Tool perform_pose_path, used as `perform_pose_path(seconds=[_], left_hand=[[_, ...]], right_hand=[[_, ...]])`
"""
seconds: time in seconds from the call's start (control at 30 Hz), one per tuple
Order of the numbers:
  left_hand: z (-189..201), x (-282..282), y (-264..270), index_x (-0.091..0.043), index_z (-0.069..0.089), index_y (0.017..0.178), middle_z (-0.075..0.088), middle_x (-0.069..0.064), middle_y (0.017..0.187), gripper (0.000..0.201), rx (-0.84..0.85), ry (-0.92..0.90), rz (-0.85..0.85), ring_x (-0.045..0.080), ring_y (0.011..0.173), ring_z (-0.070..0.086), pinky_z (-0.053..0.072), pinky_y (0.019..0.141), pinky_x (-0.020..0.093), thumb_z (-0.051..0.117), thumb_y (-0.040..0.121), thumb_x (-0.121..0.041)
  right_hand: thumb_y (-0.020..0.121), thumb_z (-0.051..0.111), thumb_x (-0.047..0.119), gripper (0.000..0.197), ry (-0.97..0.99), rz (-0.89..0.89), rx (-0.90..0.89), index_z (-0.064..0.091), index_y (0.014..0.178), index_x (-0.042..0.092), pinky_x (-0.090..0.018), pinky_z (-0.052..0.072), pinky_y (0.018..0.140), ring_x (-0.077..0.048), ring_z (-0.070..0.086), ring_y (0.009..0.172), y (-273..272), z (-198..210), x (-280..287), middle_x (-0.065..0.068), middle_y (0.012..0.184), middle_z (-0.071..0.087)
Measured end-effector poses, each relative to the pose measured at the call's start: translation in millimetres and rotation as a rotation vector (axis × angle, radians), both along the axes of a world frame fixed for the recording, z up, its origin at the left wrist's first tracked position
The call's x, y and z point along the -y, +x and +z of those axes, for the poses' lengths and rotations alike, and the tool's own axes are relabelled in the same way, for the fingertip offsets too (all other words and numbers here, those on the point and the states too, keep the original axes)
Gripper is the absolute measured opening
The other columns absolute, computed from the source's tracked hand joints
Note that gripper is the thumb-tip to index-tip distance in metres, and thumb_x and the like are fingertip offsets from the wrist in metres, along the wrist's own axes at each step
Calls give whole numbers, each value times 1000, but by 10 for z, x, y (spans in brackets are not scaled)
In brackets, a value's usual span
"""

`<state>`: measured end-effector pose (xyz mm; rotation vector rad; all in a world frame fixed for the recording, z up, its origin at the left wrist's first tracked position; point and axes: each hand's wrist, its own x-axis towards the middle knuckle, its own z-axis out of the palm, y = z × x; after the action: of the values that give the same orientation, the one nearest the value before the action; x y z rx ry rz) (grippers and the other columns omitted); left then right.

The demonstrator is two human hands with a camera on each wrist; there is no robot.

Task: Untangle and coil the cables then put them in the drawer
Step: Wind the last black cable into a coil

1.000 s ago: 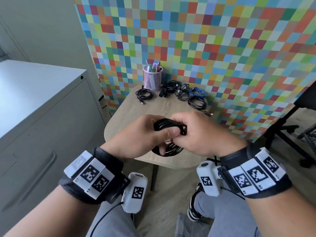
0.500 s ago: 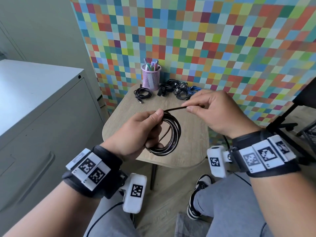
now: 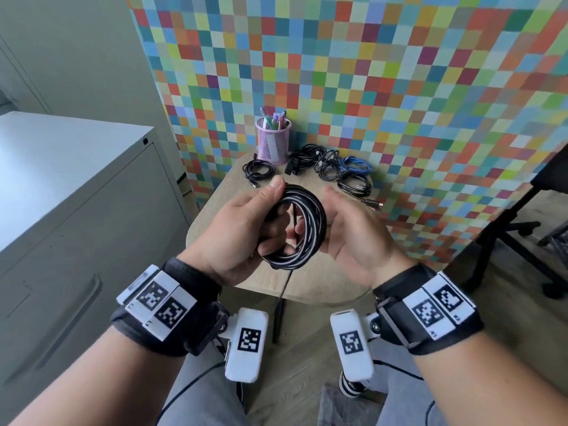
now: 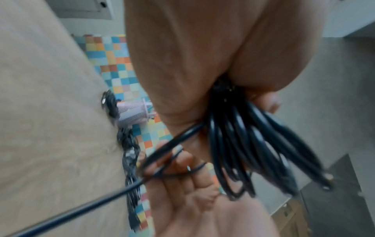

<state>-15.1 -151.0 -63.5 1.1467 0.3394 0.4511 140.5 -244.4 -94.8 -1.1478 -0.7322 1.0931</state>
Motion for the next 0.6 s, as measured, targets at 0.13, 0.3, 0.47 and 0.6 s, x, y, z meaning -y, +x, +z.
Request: perform_pose_path(seconds=[0.13,0.3,0.47,0.6], left_hand=[[-41,-41,59,-17,44,77,32,-8,53,36,-123,290,237,12,46,27,28,55,36,43,110,-28],[-26,40,113,-13,53,83,38,-3,55,32,-201,506,333,12,44,36,34,44,25,47,109,-31],[-113,69,187,-3,59,95,49,-13,52,36,-244,650,333,10,45,48,42,44,24,53,105,-37],[-161,26,184,-12,66,101,71,-3,79,49,-259,764,273,22,73,69,60,72,53,68,87,-59]], right_hand=[[89,67,33,50,49,65,-29,68,117,-9,-46,58,94,-39,71,101,-6,35,47,-24,104,70],[72,76,4,31,32,-71,237,75,102,7,-46,62,87,-29,74,90,-79,-29,-16,-8,97,71],[66,65,6,33,27,-223,363,75,97,14,-55,63,80,-30,73,92,-86,-114,-66,-17,102,72],[73,65,8,23,74,-321,417,74,94,13,-52,63,74,-32,72,85,-108,-132,-82,-23,96,73]])
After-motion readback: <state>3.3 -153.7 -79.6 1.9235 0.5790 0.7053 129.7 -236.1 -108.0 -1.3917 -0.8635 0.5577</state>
